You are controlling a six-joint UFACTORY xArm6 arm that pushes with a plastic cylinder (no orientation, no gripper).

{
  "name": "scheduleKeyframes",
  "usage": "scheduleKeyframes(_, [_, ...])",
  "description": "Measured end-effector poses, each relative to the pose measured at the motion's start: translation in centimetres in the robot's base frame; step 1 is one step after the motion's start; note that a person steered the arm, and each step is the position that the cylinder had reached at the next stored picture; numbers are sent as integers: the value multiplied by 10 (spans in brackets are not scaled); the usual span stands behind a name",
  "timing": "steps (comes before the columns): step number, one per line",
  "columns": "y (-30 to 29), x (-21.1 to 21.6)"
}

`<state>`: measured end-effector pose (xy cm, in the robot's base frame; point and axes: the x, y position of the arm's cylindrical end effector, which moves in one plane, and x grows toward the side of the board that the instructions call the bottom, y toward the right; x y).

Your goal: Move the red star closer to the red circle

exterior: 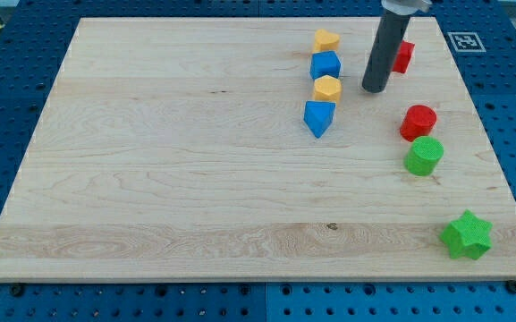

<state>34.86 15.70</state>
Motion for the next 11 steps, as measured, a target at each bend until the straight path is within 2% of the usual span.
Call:
scheduleKeyframes(3, [2, -96])
scheduleKeyframes(4, [64, -85])
scheduleKeyframes(5, [76, -60])
scheduleKeyframes(8, [70, -10])
scheduleKeyframes(10, [82, -8])
scheduleKeyframes(11, [155, 21])
